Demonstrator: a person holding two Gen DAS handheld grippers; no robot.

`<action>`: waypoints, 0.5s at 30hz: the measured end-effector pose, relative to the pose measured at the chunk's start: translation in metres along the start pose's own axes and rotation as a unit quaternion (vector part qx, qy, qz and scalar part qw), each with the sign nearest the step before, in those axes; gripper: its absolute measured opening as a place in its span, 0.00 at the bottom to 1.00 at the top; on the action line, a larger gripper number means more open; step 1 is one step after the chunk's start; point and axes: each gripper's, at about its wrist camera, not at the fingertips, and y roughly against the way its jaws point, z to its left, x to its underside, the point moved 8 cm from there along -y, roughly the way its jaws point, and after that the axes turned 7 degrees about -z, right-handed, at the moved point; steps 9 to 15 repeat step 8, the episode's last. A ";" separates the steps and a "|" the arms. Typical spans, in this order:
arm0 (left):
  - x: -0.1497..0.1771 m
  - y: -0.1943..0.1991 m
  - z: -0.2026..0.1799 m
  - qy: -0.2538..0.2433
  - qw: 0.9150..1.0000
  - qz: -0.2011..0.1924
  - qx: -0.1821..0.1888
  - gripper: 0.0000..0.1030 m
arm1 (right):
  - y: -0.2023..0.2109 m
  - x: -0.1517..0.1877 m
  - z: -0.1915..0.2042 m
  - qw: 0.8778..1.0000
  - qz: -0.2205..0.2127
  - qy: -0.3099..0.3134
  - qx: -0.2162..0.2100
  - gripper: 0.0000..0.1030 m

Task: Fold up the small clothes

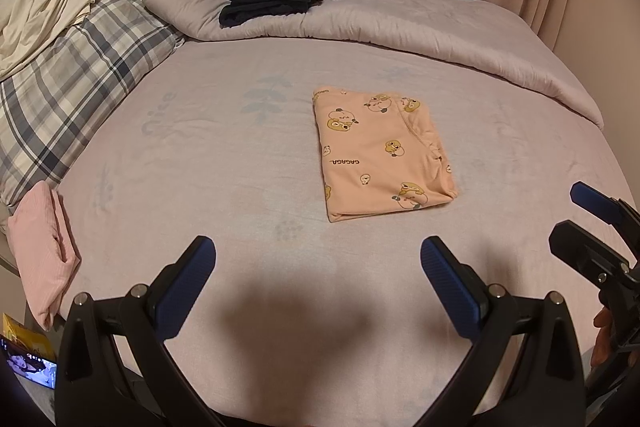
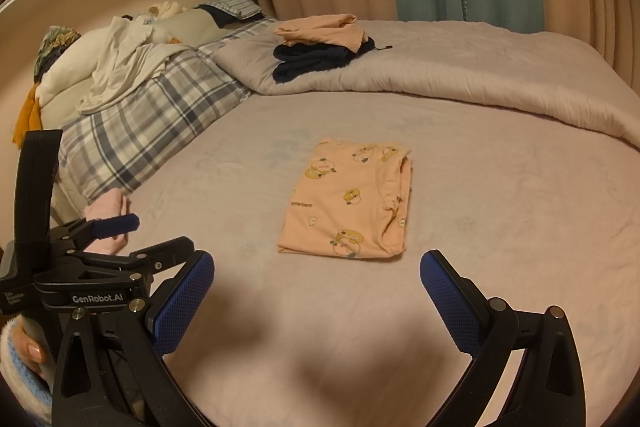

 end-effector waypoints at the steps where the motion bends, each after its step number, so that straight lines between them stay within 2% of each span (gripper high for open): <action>1: 0.000 0.000 0.000 0.000 1.000 0.000 0.000 1.00 | 0.000 0.000 0.000 1.000 0.000 0.000 0.000 0.99; 15: -0.001 0.000 0.000 0.000 1.000 0.001 0.000 1.00 | 0.000 0.000 0.000 1.000 0.000 0.000 0.000 0.99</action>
